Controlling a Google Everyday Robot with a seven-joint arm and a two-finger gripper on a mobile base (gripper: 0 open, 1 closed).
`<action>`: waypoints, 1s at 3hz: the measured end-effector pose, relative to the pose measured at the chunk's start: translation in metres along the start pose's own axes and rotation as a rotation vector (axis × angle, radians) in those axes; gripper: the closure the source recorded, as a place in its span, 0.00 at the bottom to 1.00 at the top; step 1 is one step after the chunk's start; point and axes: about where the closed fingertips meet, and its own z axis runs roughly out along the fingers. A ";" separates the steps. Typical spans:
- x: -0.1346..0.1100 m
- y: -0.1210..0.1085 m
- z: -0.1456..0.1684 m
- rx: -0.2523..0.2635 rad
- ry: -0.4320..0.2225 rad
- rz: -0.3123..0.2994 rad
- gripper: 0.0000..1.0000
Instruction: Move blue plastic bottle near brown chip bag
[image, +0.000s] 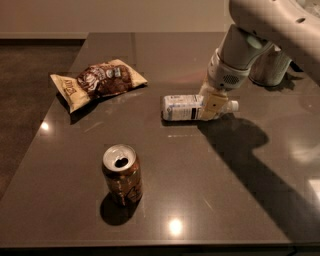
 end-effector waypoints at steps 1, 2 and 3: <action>-0.040 -0.001 -0.002 -0.011 -0.008 -0.006 0.87; -0.085 -0.006 0.000 -0.014 -0.028 -0.012 1.00; -0.125 -0.008 0.011 -0.018 -0.035 -0.035 1.00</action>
Offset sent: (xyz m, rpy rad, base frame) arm 0.0186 0.1386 0.0391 0.0510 0.0075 0.0305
